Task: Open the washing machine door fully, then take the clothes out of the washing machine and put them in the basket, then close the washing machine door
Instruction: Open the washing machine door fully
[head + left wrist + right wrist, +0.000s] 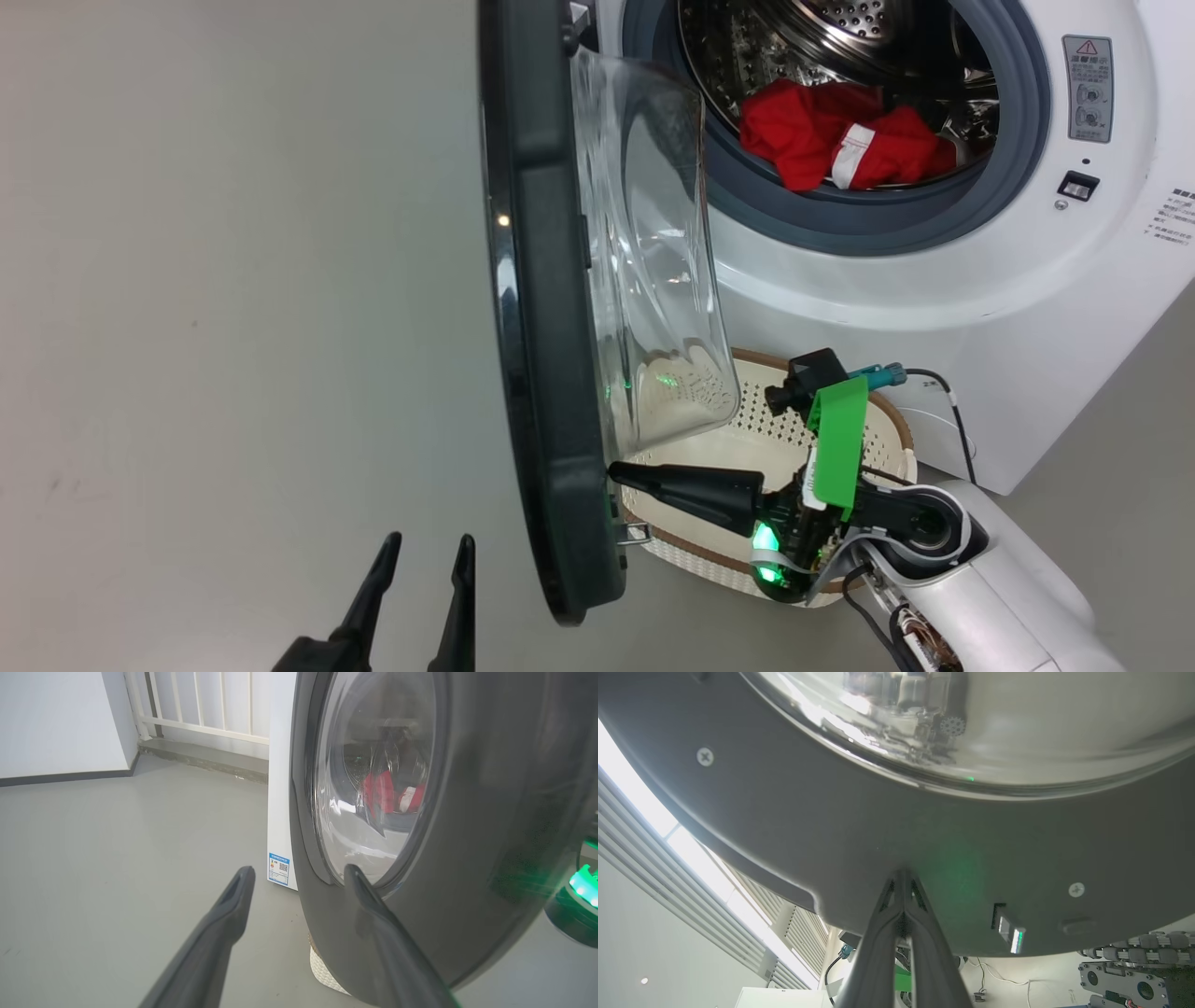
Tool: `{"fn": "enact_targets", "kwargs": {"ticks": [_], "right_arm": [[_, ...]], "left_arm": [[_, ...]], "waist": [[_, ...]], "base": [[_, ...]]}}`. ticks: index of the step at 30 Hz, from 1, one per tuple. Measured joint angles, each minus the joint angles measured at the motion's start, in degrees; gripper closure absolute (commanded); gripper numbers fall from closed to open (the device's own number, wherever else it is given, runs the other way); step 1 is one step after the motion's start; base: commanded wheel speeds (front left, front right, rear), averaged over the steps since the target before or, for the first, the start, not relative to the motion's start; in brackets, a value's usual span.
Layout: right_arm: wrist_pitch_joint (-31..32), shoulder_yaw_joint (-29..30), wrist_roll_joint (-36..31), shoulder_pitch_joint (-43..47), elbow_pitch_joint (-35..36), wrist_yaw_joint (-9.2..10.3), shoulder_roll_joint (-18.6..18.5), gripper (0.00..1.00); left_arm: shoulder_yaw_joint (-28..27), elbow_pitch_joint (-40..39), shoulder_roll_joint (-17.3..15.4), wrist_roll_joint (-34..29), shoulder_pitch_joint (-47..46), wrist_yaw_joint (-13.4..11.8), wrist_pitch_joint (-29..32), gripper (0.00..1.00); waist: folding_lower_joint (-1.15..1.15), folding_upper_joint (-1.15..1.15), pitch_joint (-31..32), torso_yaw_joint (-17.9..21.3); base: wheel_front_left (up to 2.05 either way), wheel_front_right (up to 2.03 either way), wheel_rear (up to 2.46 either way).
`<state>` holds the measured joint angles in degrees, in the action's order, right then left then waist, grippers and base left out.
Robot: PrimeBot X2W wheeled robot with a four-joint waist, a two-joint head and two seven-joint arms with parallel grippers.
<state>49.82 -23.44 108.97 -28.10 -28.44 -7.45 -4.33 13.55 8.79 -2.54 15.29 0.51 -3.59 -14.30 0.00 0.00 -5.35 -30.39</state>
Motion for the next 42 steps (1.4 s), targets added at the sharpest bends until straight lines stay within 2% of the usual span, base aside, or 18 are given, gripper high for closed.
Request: {"fn": "enact_targets", "kwargs": {"ticks": [5,6,7,9,10,11,19,31,42], "right_arm": [[-0.99,-1.36,0.49,-0.32,0.13,0.0,0.09,1.0],[-1.05,-1.35,0.45,-0.32,0.11,0.0,0.1,0.93],[-1.49,-1.33,0.41,-0.32,0.09,0.0,0.11,0.74],[-2.01,-1.14,-0.12,-0.31,0.07,0.0,0.13,0.45],[-2.35,-1.02,-0.96,-0.29,0.07,0.0,0.14,0.45],[-2.93,-0.8,-1.83,-0.26,0.08,0.0,0.22,0.0],[-5.73,2.34,-6.78,3.65,0.14,0.0,0.6,0.0],[-9.56,8.04,-10.25,11.33,-2.32,0.0,-0.3,0.0],[-18.29,12.11,-15.33,16.37,-5.84,0.0,-1.53,0.0]], "left_arm": [[-0.03,-0.3,0.0,0.03,0.64,-0.1,0.0,0.0],[-0.03,-0.32,0.0,0.09,0.64,-0.1,0.0,0.0],[-0.03,-0.32,0.0,0.1,0.64,-0.1,0.0,0.0],[-0.03,-0.3,0.0,0.09,0.64,-0.08,0.0,0.0],[-0.03,-0.26,0.0,0.09,0.64,-0.04,0.0,0.0],[-0.02,-0.2,0.0,0.09,0.64,0.04,0.0,0.0],[-0.18,1.16,-0.02,-0.09,0.64,1.11,0.0,0.0],[-1.19,1.68,-0.01,-0.19,0.63,1.62,0.0,0.0],[-2.19,1.6,-0.01,-0.15,0.63,1.63,0.0,0.0]], "waist": [[0.0,0.0,-0.02,0.05],[0.0,0.0,0.05,0.08],[0.0,0.0,0.14,0.12],[0.0,0.0,0.36,0.22],[0.0,0.0,0.52,0.27],[0.0,0.0,0.67,0.34],[0.0,0.0,1.71,1.11],[0.0,0.0,2.14,3.58],[0.0,0.0,1.52,5.04]], "base": [[0.0,0.0,0.0],[0.0,0.0,0.0],[0.0,0.0,0.0],[0.0,0.0,0.0],[0.0,0.0,0.0],[0.0,0.0,0.0],[0.0,0.0,0.0],[0.0,0.0,0.0],[0.0,0.0,0.0]]}}
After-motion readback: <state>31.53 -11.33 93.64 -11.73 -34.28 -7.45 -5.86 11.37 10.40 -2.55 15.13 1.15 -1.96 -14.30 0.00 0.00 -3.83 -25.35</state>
